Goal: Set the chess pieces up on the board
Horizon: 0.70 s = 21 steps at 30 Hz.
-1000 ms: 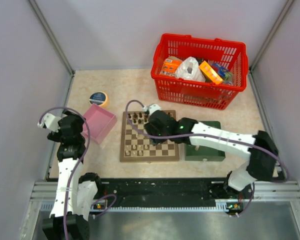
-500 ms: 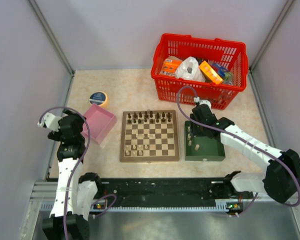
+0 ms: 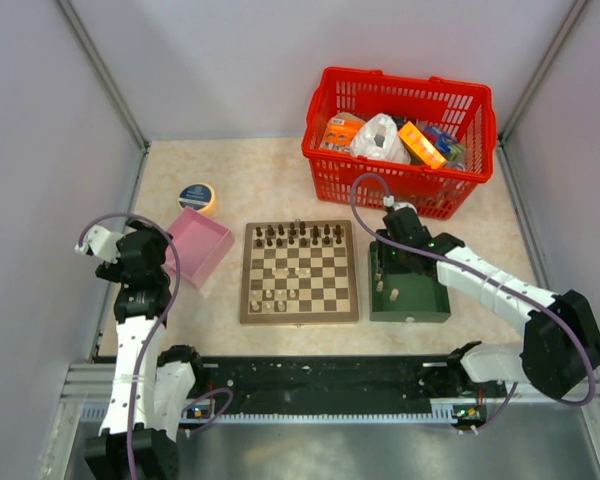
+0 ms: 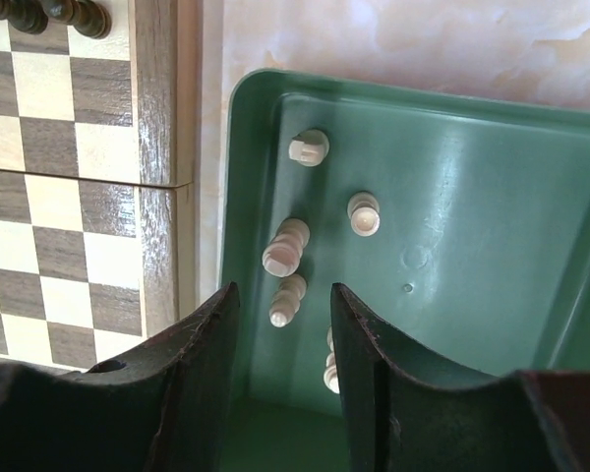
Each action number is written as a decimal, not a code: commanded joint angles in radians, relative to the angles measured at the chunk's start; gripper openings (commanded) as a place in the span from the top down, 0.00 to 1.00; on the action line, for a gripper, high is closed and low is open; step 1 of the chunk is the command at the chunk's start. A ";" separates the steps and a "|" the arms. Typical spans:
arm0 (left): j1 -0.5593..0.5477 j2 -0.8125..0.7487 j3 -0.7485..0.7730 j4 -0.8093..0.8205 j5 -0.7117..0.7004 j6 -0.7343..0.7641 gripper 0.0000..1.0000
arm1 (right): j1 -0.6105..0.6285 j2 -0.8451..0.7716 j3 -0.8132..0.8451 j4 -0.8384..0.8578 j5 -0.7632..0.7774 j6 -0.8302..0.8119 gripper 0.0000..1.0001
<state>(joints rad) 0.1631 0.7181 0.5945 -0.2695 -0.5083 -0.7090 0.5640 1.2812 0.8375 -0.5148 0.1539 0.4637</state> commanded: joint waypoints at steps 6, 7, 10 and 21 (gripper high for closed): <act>0.007 0.001 -0.001 0.047 0.005 -0.010 0.01 | -0.012 0.038 0.009 0.044 -0.030 -0.016 0.59; 0.009 -0.002 -0.002 0.047 0.004 -0.010 0.01 | -0.012 0.038 0.011 0.047 -0.031 -0.017 0.59; 0.009 -0.002 -0.004 0.046 0.002 -0.010 0.01 | -0.010 0.046 0.014 0.055 -0.033 -0.022 0.59; 0.009 -0.003 -0.002 0.044 -0.001 -0.006 0.01 | -0.012 0.099 0.017 0.064 -0.039 -0.022 0.63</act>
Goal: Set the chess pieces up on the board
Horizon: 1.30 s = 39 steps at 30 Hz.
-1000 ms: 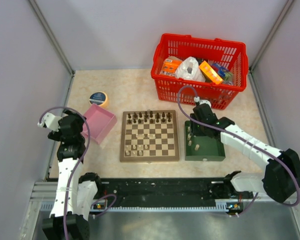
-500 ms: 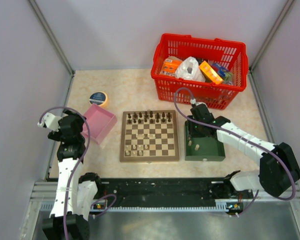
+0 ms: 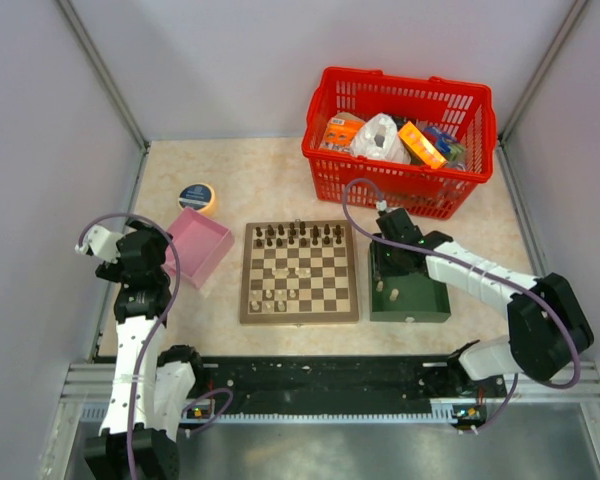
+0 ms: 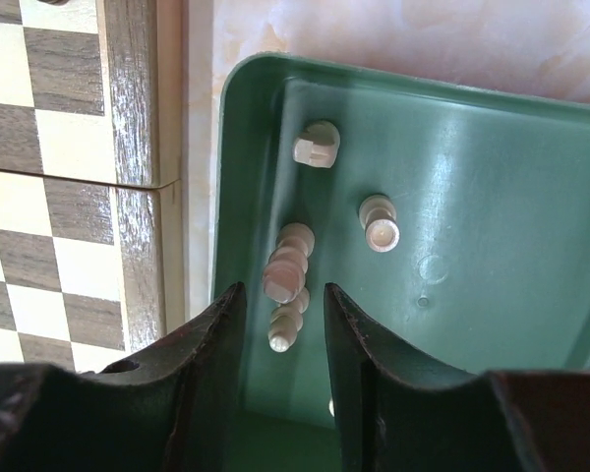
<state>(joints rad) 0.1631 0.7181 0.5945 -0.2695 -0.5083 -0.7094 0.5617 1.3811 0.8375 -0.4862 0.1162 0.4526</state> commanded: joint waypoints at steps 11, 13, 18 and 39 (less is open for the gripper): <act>0.009 -0.005 -0.004 0.042 -0.001 -0.005 0.01 | -0.008 0.033 0.023 0.044 0.007 -0.020 0.67; 0.007 -0.003 -0.005 0.042 -0.001 -0.005 0.01 | -0.008 0.033 0.023 0.044 0.010 -0.022 0.69; 0.009 -0.003 -0.001 0.046 -0.001 -0.009 0.01 | -0.008 0.024 0.026 0.044 0.000 -0.031 0.78; 0.009 0.004 0.004 0.056 0.021 -0.016 0.01 | 0.001 -0.224 0.173 -0.149 0.054 -0.077 0.85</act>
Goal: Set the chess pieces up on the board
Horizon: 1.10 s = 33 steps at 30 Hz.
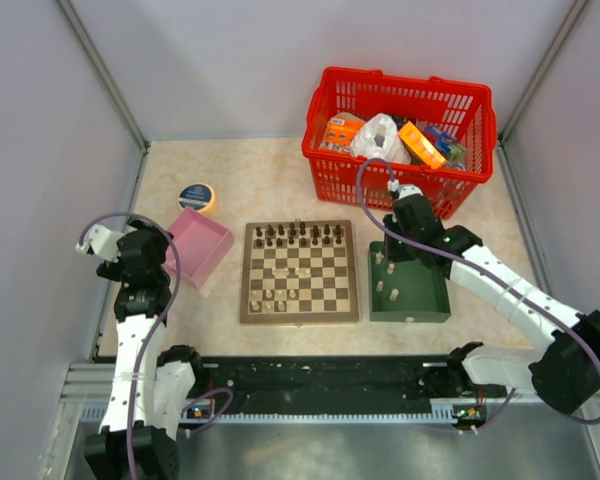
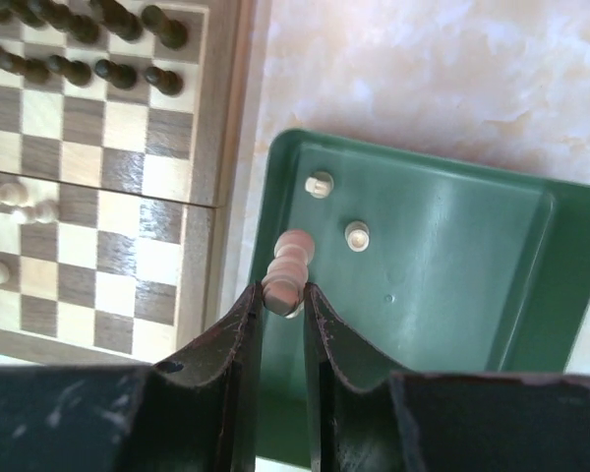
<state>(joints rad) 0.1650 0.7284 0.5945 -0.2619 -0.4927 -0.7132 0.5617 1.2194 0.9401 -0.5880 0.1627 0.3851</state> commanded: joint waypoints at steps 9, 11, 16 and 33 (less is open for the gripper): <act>0.007 -0.014 -0.001 0.046 0.008 -0.012 0.01 | 0.206 -0.031 0.141 -0.050 0.008 0.046 0.85; 0.007 -0.018 -0.002 0.043 0.008 -0.012 0.01 | 0.272 -0.003 0.150 -0.030 0.018 0.061 0.85; 0.007 -0.030 -0.010 0.036 0.002 -0.012 0.01 | 0.421 0.106 0.183 0.039 0.028 0.093 0.85; 0.008 -0.038 -0.007 0.026 -0.018 -0.002 0.01 | 0.639 0.426 0.295 0.119 0.077 0.112 0.85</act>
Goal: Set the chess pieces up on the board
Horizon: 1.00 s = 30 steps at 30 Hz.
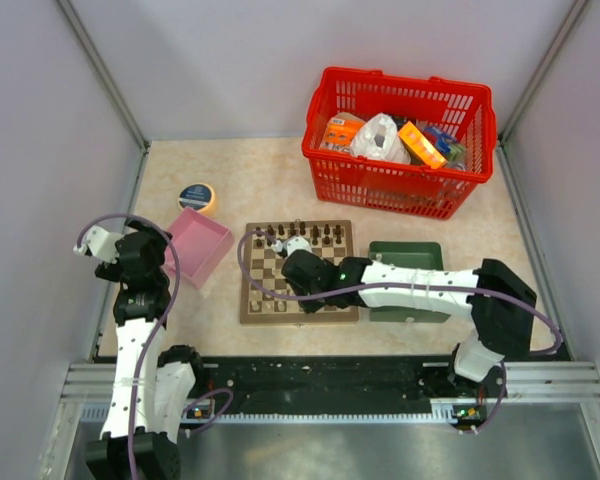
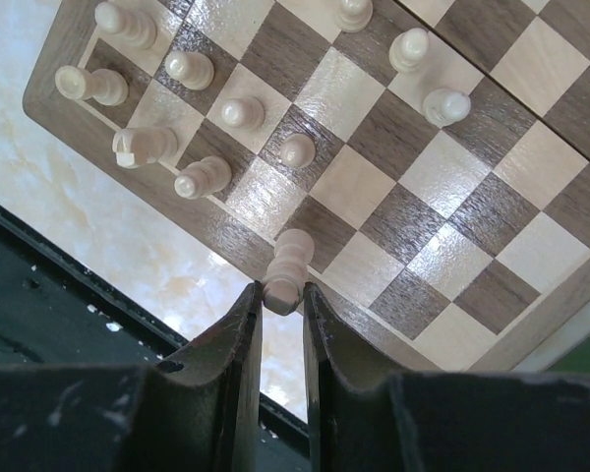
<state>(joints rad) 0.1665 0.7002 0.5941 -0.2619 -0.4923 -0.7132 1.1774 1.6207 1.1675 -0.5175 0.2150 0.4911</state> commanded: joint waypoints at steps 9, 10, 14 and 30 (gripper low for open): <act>0.008 -0.007 -0.010 0.029 -0.019 -0.002 0.01 | 0.036 0.082 0.100 0.065 0.015 -0.003 0.85; 0.008 -0.005 -0.010 0.030 -0.019 0.000 0.01 | 0.037 0.085 0.100 0.065 0.015 -0.005 0.85; 0.008 -0.007 -0.011 0.029 -0.022 0.000 0.01 | 0.036 0.097 0.107 0.065 0.017 -0.009 0.85; 0.011 -0.002 -0.013 0.032 -0.023 0.003 0.01 | 0.037 0.119 0.120 0.050 0.011 -0.017 0.85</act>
<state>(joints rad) 0.1696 0.7002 0.5842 -0.2623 -0.4953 -0.7124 1.1976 1.7367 1.2400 -0.4793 0.2188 0.4820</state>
